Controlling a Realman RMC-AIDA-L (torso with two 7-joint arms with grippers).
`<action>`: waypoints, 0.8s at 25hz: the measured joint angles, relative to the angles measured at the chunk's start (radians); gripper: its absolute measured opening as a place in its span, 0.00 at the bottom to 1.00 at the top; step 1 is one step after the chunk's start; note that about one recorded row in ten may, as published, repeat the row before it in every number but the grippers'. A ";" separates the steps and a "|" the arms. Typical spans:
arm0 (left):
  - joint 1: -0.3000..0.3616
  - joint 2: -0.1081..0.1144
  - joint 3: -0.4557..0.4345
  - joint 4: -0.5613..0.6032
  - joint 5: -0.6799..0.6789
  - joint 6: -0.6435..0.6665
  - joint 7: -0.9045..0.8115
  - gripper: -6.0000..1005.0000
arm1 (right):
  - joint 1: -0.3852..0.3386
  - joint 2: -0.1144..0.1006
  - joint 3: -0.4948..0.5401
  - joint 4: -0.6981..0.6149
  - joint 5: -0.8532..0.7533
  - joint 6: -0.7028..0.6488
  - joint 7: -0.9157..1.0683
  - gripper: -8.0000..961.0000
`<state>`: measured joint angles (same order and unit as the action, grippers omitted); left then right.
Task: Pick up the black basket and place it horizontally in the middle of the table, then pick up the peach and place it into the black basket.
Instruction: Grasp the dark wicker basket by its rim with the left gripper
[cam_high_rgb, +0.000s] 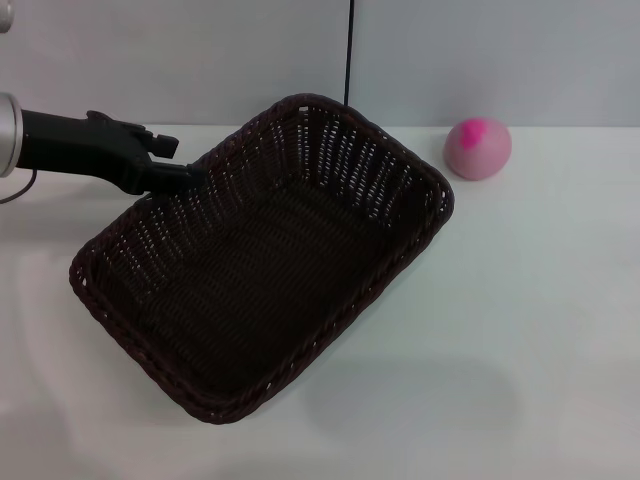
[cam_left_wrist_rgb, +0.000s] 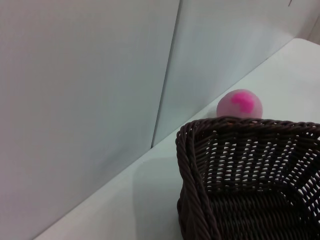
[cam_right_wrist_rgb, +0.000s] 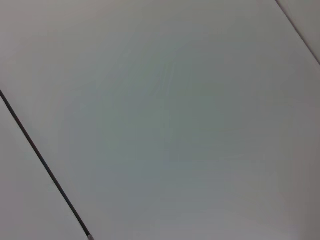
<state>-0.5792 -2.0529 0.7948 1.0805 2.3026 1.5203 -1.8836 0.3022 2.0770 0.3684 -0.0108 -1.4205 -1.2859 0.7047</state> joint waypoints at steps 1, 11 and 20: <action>0.000 0.000 0.000 0.000 0.000 0.000 0.000 0.55 | 0.000 0.000 0.000 0.000 0.000 0.000 0.000 0.71; 0.001 -0.002 0.051 0.000 0.015 0.008 -0.023 0.53 | 0.000 0.000 0.000 0.000 0.000 0.001 0.001 0.71; -0.028 -0.004 0.080 0.010 0.103 0.003 -0.073 0.52 | -0.006 0.000 0.000 0.000 0.000 0.015 0.001 0.70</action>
<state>-0.6076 -2.0569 0.8750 1.0904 2.4054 1.5231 -1.9567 0.2962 2.0770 0.3682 -0.0107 -1.4205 -1.2708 0.7057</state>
